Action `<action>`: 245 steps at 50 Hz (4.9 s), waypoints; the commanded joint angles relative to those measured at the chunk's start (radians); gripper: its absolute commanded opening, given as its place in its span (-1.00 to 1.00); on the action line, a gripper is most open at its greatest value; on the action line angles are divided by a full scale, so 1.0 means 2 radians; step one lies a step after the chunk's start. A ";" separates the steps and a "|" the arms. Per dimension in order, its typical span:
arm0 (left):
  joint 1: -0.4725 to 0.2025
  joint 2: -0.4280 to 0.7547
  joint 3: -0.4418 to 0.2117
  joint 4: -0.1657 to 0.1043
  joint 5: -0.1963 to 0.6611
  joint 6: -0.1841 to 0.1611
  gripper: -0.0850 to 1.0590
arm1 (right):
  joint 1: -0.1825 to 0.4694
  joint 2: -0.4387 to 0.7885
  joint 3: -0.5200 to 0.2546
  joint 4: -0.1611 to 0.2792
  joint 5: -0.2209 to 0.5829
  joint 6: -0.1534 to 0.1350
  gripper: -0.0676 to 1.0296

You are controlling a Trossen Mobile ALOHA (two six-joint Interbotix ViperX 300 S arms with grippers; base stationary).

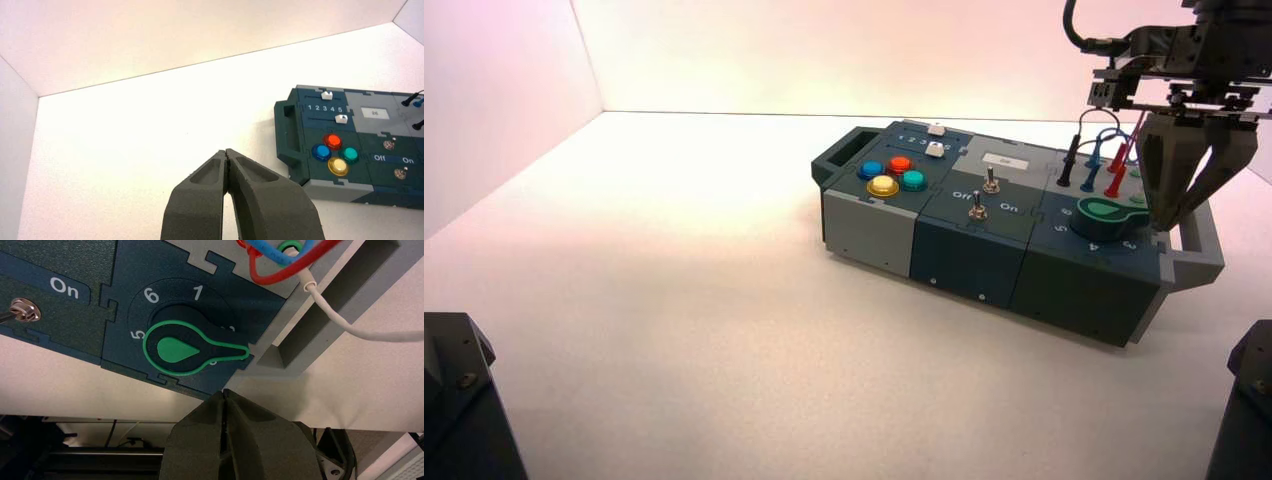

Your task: Turn the knob to position 1.

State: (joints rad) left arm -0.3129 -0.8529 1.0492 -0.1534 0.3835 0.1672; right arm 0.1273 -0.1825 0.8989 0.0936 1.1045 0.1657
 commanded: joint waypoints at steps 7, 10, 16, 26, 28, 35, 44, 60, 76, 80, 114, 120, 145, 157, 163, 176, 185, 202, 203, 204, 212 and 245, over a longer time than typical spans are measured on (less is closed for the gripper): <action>-0.004 -0.004 -0.007 0.001 -0.007 0.002 -0.91 | -0.003 0.007 -0.020 -0.005 -0.001 -0.001 -0.92; -0.005 -0.004 -0.006 0.001 -0.008 0.002 -0.91 | -0.003 0.011 -0.022 -0.005 -0.001 -0.001 -0.92; -0.004 -0.003 -0.006 0.001 -0.007 0.002 -0.91 | -0.003 0.021 -0.027 -0.006 -0.001 -0.001 -0.92; -0.004 -0.004 -0.006 0.001 -0.007 0.002 -0.91 | -0.003 0.038 -0.031 -0.010 -0.002 -0.001 -0.92; -0.004 -0.004 -0.006 0.001 -0.007 0.002 -0.91 | -0.003 0.039 -0.033 -0.010 -0.002 -0.001 -0.92; -0.004 -0.005 -0.006 0.001 -0.007 0.002 -0.91 | -0.003 0.044 -0.038 -0.016 -0.001 0.000 -0.92; -0.004 -0.006 -0.006 0.001 -0.007 0.004 -0.91 | -0.003 0.051 -0.049 -0.020 -0.002 0.001 -0.92; -0.004 -0.008 -0.006 0.002 -0.008 0.005 -0.91 | -0.003 0.067 -0.058 -0.031 -0.002 0.001 -0.92; -0.004 -0.012 -0.006 0.002 -0.008 0.005 -0.91 | -0.003 0.069 -0.066 -0.040 -0.002 0.001 -0.92; -0.004 -0.012 -0.005 0.002 -0.009 0.006 -0.91 | -0.003 0.069 -0.069 -0.041 -0.002 0.001 -0.92; -0.004 -0.013 -0.005 0.002 -0.008 0.005 -0.91 | -0.003 0.079 -0.089 -0.041 -0.001 0.000 -0.92; -0.004 -0.013 -0.005 0.003 -0.008 0.005 -0.91 | -0.003 0.084 -0.092 -0.041 0.000 -0.001 -0.92; -0.004 -0.014 -0.005 0.003 -0.010 0.007 -0.91 | -0.003 0.088 -0.100 -0.041 0.002 -0.001 -0.92; -0.004 -0.013 -0.005 0.003 -0.009 0.008 -0.91 | -0.003 0.088 -0.102 -0.041 0.002 -0.002 -0.92; -0.004 -0.013 -0.005 0.004 -0.010 0.008 -0.91 | -0.002 0.088 -0.103 -0.041 0.002 -0.002 -0.92; -0.004 -0.015 -0.005 0.003 -0.010 0.008 -0.91 | -0.002 0.088 -0.104 -0.041 0.002 -0.002 -0.92; -0.004 -0.018 -0.004 0.003 -0.009 0.008 -0.91 | -0.002 0.088 -0.104 -0.041 0.002 -0.002 -0.92; -0.004 -0.018 -0.003 0.003 -0.010 0.008 -0.91 | 0.000 0.097 -0.107 -0.038 0.004 -0.002 -0.92; -0.004 -0.018 -0.003 0.004 -0.010 0.008 -0.91 | 0.000 0.098 -0.106 -0.038 0.004 -0.002 -0.92; -0.004 -0.018 -0.003 0.003 -0.009 0.008 -0.91 | 0.001 0.098 -0.107 -0.038 0.003 -0.002 -0.92; -0.004 -0.018 -0.004 0.004 -0.010 0.008 -0.91 | 0.002 0.100 -0.108 -0.038 0.005 -0.002 -0.92; -0.004 -0.019 -0.003 0.004 -0.009 0.008 -0.91 | 0.002 0.100 -0.114 -0.038 0.008 -0.004 -0.92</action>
State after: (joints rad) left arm -0.3145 -0.8928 1.0584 -0.1473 0.3743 0.1795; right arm 0.1304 0.0291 0.6949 0.0153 1.1183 0.1595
